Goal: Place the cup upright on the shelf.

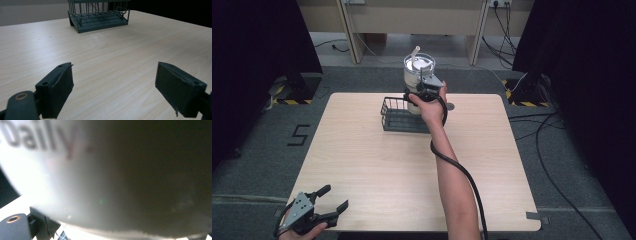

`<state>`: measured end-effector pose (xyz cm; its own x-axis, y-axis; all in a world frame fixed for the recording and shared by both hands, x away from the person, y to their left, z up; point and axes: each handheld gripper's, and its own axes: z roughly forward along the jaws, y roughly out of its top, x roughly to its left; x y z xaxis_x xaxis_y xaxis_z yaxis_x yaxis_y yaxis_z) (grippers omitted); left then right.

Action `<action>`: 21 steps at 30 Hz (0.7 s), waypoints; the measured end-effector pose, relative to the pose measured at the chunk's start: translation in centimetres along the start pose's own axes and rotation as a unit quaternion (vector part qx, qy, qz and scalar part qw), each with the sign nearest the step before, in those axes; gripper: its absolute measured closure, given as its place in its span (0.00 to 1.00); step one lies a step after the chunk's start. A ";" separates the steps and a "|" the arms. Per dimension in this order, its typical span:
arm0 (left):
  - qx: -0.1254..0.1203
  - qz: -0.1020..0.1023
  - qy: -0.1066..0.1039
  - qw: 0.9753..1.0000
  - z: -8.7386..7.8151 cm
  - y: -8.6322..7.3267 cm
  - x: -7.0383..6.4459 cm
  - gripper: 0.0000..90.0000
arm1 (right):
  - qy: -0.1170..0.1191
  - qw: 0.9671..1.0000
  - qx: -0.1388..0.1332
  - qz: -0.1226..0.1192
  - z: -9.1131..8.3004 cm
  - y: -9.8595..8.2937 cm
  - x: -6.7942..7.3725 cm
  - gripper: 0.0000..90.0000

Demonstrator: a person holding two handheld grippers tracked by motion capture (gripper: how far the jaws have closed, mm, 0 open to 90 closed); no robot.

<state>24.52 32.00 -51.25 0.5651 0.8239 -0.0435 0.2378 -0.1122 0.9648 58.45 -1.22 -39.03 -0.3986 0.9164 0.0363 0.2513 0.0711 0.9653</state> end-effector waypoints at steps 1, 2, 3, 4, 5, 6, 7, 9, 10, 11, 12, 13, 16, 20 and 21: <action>0.000 0.000 0.000 1.000 0.0 0.0 0.0 0.16 | 0.001 1.000 0.002 -0.001 0.1 -0.1 0.0 0.11; 0.000 0.001 0.000 1.000 0.0 0.0 0.0 0.16 | 0.000 1.000 0.003 -0.001 0.2 -0.2 0.1 0.11; 0.001 0.001 0.000 1.000 0.0 0.0 0.0 0.16 | 0.000 1.000 0.006 0.001 0.3 -0.3 0.1 0.11; 0.000 0.001 0.000 1.000 0.0 0.0 0.0 0.16 | 0.000 1.000 0.006 -0.001 0.4 -0.4 0.1 0.11; 0.001 0.001 -0.001 1.000 0.0 0.0 0.0 0.16 | -0.001 1.000 0.008 0.002 0.5 -0.5 0.2 0.11; 0.001 0.001 -0.001 1.000 0.0 0.0 0.0 0.16 | 0.000 1.000 0.010 0.000 0.6 -0.6 0.1 0.11; 0.000 0.000 -0.001 1.000 0.0 0.0 0.0 0.16 | -0.001 1.000 0.012 -0.001 0.7 -0.7 0.1 0.11; 0.001 0.001 -0.002 1.000 0.0 0.0 0.0 0.16 | -0.002 1.000 0.014 -0.001 1.0 -1.0 0.1 0.11; 0.001 0.001 -0.002 1.000 0.0 0.0 -0.1 0.16 | -0.002 1.000 0.016 0.000 1.0 -1.1 0.0 0.11; 0.001 0.002 -0.002 1.000 0.0 0.0 -0.1 0.16 | -0.003 1.000 0.018 0.001 1.2 -1.3 0.0 0.11; 0.001 0.001 -0.002 1.000 0.0 0.0 -0.1 0.16 | -0.004 1.000 0.020 0.001 1.2 -1.5 0.0 0.11; 0.001 0.001 -0.002 1.000 0.0 0.0 -0.1 0.16 | -0.004 1.000 0.023 0.000 1.4 -1.8 -0.1 0.11; 0.001 0.001 -0.002 1.000 0.0 0.0 -0.1 0.16 | -0.009 1.000 0.028 -0.004 1.7 -2.4 -0.1 0.11; 0.002 0.001 -0.003 1.000 0.0 0.0 -0.1 0.16 | -0.010 0.999 0.035 0.000 1.9 -3.1 -0.3 0.11; 0.002 0.002 -0.003 1.000 0.0 0.0 -0.1 0.16 | -0.009 0.999 0.037 0.001 2.0 -3.2 -0.3 0.11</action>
<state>24.47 31.92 -51.24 0.5704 0.8203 -0.0419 0.2395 -0.1174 0.9638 59.53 -0.96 -42.65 -0.3820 0.9236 0.0323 0.3163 0.0978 0.9436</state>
